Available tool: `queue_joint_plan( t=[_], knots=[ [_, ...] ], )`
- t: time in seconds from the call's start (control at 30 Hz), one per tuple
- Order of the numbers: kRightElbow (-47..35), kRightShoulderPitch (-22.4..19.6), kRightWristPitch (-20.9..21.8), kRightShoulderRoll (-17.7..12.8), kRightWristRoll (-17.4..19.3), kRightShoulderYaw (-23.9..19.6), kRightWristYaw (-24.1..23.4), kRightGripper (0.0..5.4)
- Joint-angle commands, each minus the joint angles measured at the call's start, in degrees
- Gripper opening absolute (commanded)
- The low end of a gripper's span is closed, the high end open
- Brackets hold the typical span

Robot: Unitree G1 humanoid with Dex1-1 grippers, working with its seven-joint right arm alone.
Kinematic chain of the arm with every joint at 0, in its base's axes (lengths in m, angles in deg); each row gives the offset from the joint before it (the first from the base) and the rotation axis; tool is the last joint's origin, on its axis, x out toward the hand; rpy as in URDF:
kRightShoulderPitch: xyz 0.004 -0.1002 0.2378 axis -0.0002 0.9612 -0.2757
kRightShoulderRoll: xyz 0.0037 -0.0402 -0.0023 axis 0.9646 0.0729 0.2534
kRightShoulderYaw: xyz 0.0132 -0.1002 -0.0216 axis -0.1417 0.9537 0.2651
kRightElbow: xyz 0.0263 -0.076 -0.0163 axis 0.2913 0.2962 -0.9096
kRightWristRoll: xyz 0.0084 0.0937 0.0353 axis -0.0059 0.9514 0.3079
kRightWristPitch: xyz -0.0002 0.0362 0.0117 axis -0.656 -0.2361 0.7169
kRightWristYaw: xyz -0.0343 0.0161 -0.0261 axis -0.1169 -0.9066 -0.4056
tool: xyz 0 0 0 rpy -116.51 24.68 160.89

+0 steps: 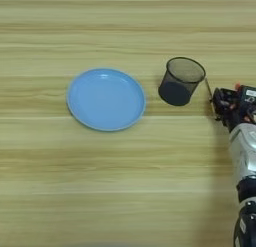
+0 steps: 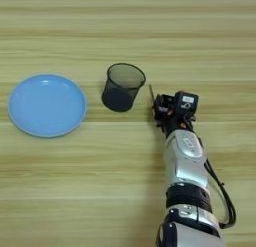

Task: Move the objects on the table

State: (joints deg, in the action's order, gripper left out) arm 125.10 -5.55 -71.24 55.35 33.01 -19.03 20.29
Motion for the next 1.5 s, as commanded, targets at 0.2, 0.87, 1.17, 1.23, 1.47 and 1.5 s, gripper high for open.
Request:
queue_joint_plan(
  t=[0.2, 0.87, 1.17, 1.23, 1.47, 1.5],
  knots=[
    [6.1, -6.9, 5.0, -4.5, 0.8, -0.1, 0.1, 2.46],
    [9.4, -7.7, 5.8, -5.5, 0.5, 1.4, -0.4, 2.46],
    [8.9, -7.4, 5.8, -5.2, 0.6, 1.6, -0.5, 2.64],
    [8.4, -7.2, 5.8, -5.1, 0.6, 1.7, -0.6, 2.91],
    [3.4, -5.7, 5.4, -4.2, 0.8, 2.1, -0.9, 3.73],
    [2.4, -5.4, 5.3, -4.1, 0.8, 2.2, -0.9, 3.89]
  ],
)
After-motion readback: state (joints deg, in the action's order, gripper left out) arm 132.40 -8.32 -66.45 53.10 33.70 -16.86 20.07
